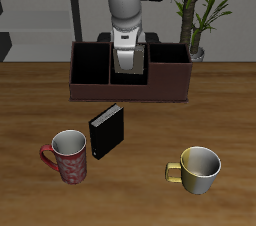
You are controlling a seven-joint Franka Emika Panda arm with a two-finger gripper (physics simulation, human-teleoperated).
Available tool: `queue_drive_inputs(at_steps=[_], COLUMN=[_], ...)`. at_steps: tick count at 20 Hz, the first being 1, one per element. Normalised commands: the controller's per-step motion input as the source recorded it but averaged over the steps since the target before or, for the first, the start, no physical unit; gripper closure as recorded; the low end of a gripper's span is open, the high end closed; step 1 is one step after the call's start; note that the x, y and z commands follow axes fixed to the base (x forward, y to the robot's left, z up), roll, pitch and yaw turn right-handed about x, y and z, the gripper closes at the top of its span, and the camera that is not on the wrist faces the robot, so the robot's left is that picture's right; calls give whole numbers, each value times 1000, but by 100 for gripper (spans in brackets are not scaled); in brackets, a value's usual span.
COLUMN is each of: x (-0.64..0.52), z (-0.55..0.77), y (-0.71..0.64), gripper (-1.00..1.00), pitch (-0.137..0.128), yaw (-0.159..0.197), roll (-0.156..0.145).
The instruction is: Place the yellow book into the back desk caddy's front compartment
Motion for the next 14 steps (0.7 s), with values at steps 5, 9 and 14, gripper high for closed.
queue_drive_inputs(at_steps=[5, 9, 14], x=[6, 40, 74], z=[-80, -86, -92], y=[-39, -58, -86], gripper=[100, 100, 100], pitch=[14, 9, 6], yaw=[3, 4, 2], roll=[-1, -4, -8])
